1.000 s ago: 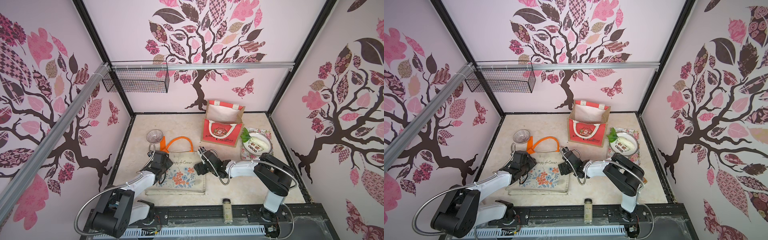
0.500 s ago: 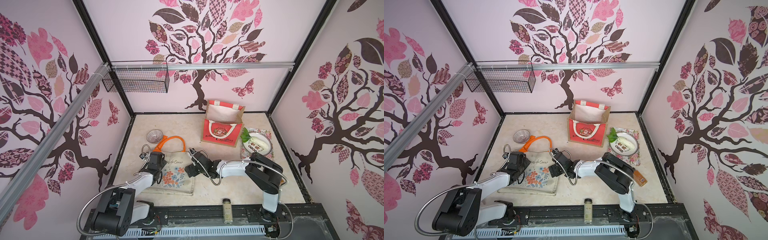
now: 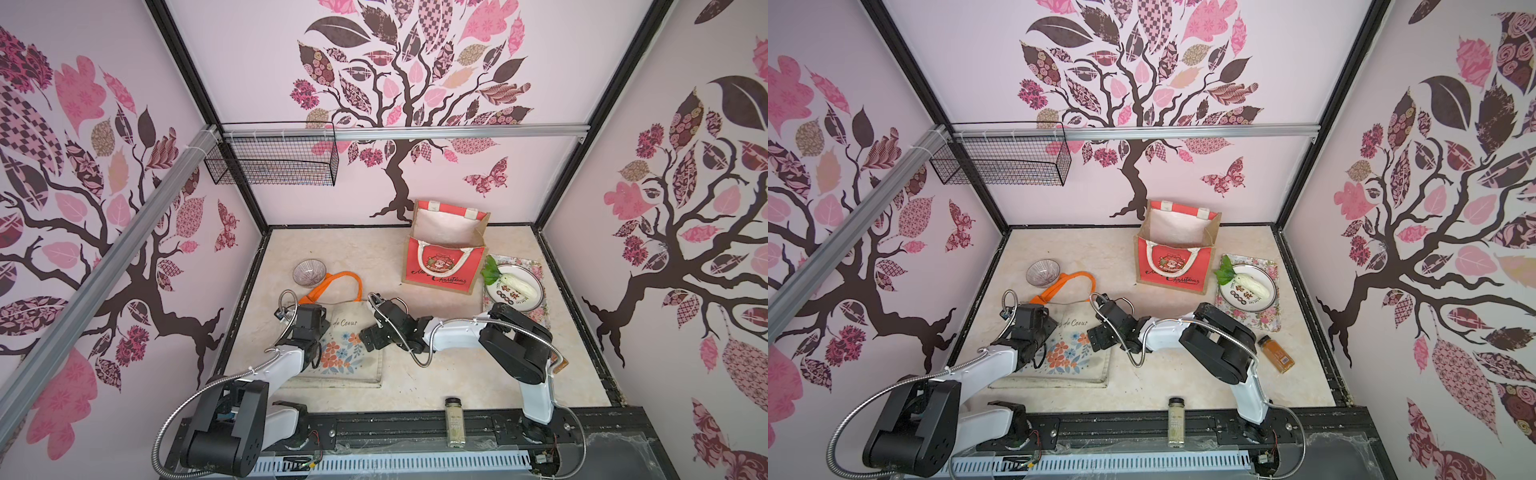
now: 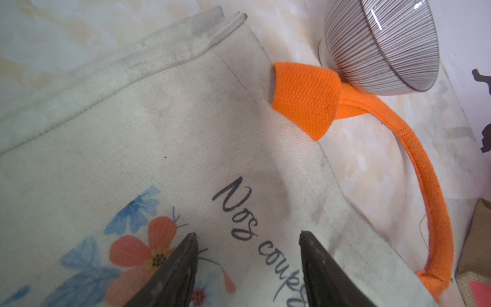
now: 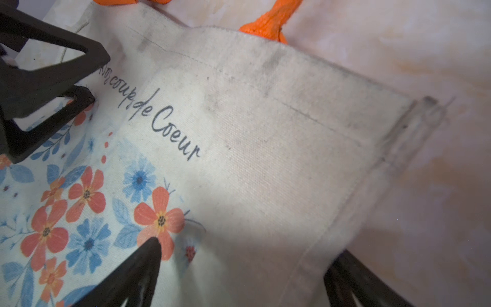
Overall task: Put away the canvas bag
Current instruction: Adjust the canvas bag at the center of the board, then move the canvas bag to the center of the board.
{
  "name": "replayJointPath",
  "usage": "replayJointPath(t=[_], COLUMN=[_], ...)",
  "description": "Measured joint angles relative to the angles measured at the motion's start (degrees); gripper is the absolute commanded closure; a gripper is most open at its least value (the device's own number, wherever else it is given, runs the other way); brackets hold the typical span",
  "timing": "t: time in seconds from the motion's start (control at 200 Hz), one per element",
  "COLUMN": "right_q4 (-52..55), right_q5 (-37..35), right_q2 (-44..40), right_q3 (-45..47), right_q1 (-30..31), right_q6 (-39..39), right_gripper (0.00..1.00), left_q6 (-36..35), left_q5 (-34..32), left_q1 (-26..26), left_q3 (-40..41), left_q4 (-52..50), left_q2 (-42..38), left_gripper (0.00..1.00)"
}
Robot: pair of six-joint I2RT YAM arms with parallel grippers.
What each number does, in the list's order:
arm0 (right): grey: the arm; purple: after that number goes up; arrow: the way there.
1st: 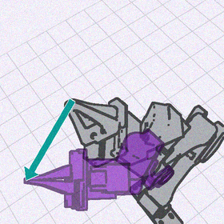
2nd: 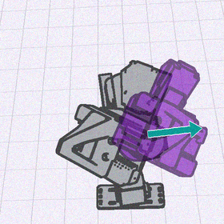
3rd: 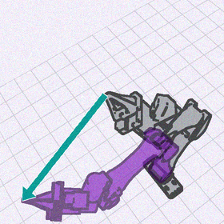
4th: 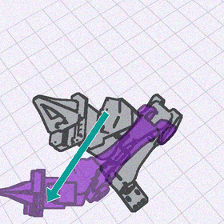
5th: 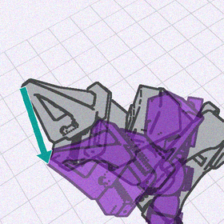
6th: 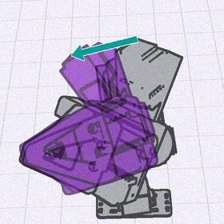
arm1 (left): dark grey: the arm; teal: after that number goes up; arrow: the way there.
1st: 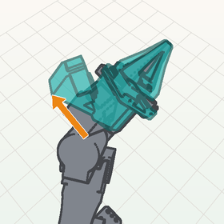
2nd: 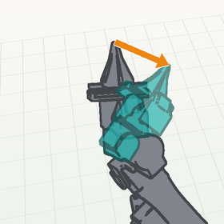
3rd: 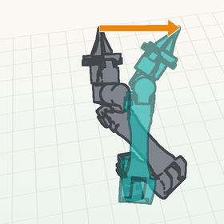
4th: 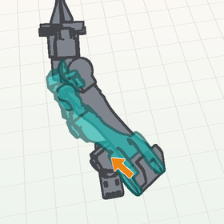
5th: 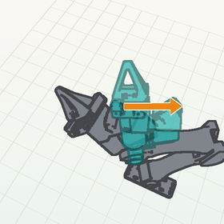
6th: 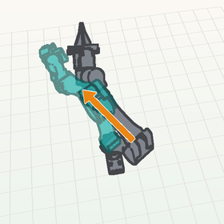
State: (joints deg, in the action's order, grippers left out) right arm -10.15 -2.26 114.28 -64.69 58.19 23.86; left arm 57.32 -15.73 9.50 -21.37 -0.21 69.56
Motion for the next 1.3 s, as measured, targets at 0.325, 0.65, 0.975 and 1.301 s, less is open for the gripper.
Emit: replayJointPath(t=[0.325, 0.65, 0.975, 1.301], right_q4=[11.61, 16.65, 23.19, 29.14], right_q5=[-3.17, -3.85, -3.34, 3.65], right_q2=[-10.99, -35.21, -45.55, -28.39], right_q3=[2.51, 4.09, 2.56, -17.11], right_q1=[-0.17, -10.78, -27.65, -29.09], right_q6=[-2.82, -6.64, -13.92, -27.65], right_gripper=[0.0, 0.0, 0.0, 0.04], left_q6=[-1.36, -6.38, -13.57, -16.44], left_q5=[-1.2, 4.94, 21.11, 33.46], left_q1=[2.36, 7.91, 15.93, 19.3], left_q3=[-4.11, -11.61, -19.93, -24.17], left_q4=[-9.81, -12.31, -4.04, 5.14], left_q2=[-12.76, -18.56, -11.28, -2.38], left_gripper=[0.23, 0.02, 0.02, 0.02])
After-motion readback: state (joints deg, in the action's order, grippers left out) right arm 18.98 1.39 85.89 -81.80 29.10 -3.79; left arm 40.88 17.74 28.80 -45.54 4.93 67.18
